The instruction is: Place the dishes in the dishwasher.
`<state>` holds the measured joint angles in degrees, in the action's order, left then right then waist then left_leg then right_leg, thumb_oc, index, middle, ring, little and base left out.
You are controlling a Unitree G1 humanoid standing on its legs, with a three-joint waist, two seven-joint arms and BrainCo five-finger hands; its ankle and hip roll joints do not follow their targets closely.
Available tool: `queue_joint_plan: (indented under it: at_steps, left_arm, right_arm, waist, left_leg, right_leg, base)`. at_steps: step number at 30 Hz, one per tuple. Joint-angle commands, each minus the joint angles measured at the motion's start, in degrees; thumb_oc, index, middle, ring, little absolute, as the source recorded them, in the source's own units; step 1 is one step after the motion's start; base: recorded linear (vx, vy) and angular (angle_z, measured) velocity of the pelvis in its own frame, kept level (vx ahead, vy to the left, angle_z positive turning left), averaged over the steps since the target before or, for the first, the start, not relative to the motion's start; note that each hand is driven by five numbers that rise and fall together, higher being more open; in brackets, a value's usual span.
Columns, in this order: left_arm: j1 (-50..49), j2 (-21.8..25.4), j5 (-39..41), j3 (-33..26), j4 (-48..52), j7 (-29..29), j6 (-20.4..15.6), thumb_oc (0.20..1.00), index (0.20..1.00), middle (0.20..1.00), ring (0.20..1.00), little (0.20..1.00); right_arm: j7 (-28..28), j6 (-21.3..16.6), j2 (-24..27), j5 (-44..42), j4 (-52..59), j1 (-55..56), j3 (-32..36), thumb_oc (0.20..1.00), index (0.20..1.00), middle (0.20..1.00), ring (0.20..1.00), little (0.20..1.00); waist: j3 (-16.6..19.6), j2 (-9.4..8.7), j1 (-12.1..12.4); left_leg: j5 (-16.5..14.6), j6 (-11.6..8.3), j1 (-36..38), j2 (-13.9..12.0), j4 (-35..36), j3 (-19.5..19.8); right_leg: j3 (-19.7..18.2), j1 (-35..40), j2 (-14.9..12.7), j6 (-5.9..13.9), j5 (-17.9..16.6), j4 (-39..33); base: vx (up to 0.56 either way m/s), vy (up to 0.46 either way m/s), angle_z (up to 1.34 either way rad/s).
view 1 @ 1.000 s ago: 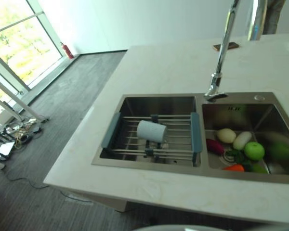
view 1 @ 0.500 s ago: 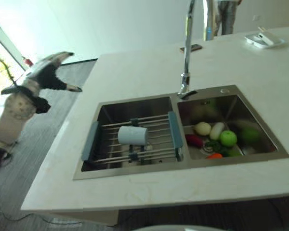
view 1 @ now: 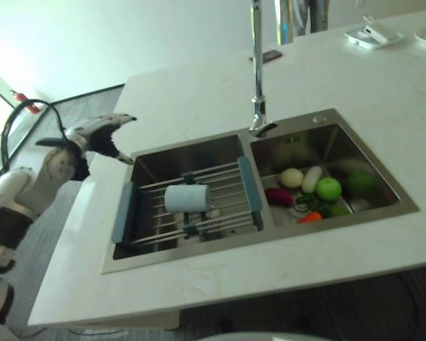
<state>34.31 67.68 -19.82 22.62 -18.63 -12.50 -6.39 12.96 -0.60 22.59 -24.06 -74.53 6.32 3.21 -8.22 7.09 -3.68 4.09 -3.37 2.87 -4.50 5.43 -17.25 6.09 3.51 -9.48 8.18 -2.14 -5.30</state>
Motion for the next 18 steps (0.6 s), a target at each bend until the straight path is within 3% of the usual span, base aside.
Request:
queue_joint_plan:
  at_steps: [1, 18]
  left_arm:
    - [6.23, 1.99, -2.55, -3.02, -4.18, -1.33, -1.74, 1.000, 1.000, 1.000, 1.000, 1.000]
    - [7.21, 0.05, 1.33, 0.55, -2.74, -4.51, -5.74, 1.000, 1.000, 1.000, 1.000, 1.000]
  right_arm:
    - [0.78, -0.77, 0.58, 1.11, -0.70, -2.47, 0.50, 1.000, 1.000, 1.000, 1.000, 1.000]
    - [1.28, -0.29, 2.62, -0.02, 3.00, -4.26, -0.01, 1.000, 1.000, 1.000, 1.000, 1.000]
  waist:
    - [-1.96, -1.43, -0.26]
    - [-5.51, -1.60, -1.01]
  left_leg:
    - [-8.94, 1.03, 2.87, 0.86, -0.81, 2.20]
    - [-7.89, 0.95, -0.16, 1.63, -1.25, 2.11]
  right_leg:
    - [3.42, -0.57, -3.25, 4.82, 1.26, 1.26]
    - [2.56, -3.33, -4.09, 5.06, 0.17, 1.53]
  base:
    - [0.01, 0.030, -0.13]
    - [-0.03, 0.019, -0.05]
